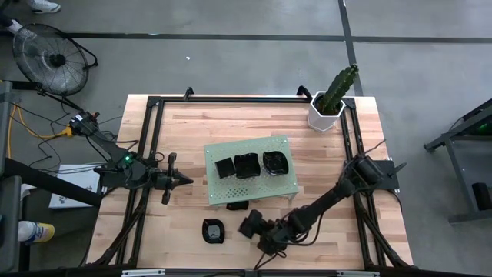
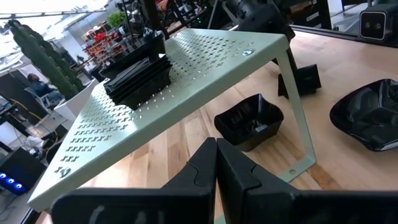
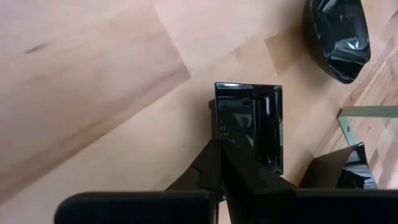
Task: Pick & Place Mini shaped plates
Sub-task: Stack the black square shaped plate on top of the black square shaped plate on the shelf
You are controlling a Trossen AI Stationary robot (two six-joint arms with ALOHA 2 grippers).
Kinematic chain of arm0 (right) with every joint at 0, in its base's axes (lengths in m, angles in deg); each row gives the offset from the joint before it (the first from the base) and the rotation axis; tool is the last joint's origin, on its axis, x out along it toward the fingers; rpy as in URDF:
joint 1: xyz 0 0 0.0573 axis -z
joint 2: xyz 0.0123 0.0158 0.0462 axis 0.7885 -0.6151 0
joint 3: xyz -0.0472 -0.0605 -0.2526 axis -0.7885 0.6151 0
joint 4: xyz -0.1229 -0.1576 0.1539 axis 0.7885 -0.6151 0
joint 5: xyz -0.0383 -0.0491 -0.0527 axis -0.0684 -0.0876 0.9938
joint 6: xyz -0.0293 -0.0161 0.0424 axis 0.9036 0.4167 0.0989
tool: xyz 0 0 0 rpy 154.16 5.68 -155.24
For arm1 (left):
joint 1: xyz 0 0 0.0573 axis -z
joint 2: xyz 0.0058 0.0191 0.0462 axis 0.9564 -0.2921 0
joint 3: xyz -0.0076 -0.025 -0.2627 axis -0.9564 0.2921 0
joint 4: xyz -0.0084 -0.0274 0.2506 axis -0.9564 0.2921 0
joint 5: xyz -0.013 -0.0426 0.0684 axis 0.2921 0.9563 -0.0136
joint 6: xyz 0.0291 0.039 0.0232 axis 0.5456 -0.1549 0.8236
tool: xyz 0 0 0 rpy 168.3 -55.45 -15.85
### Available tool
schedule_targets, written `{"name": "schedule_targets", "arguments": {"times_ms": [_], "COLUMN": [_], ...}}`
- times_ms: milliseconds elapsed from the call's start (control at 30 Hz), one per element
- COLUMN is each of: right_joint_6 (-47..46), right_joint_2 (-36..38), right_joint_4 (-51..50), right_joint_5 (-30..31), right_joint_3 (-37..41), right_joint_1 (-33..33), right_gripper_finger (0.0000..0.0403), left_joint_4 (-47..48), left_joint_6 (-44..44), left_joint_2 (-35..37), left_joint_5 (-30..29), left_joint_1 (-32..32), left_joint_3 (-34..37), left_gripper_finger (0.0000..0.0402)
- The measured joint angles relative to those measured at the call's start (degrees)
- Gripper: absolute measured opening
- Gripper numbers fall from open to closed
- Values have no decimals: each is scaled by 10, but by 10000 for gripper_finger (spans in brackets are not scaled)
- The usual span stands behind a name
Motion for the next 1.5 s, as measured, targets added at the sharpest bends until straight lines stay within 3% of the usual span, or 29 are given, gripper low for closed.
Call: {"name": "schedule_targets", "arguments": {"times_ms": [233,533,733,1267,1500], "right_joint_6": [9,94,119,365,416], "right_joint_2": [6,8,9,88,105], "right_joint_4": [-5,-9,14,106,133], "right_joint_5": [40,117,133,253,253], "right_joint_3": [0,-1,-1,-1,-1], "right_joint_1": [-26,-53,-59,-52,-22], "right_gripper_finger": [1,0,0,0,0], "left_joint_4": [-1,-57,-73,-195,-187], "left_joint_6": [-29,-56,-78,-231,-286], "left_joint_2": [0,0,0,0,-45], "left_joint_5": [-25,-58,-61,-96,-81], "left_joint_1": [0,0,0,0,0], "left_joint_3": [0,0,0,-1,-42], "left_gripper_finger": [1,1,1,1,1]}}
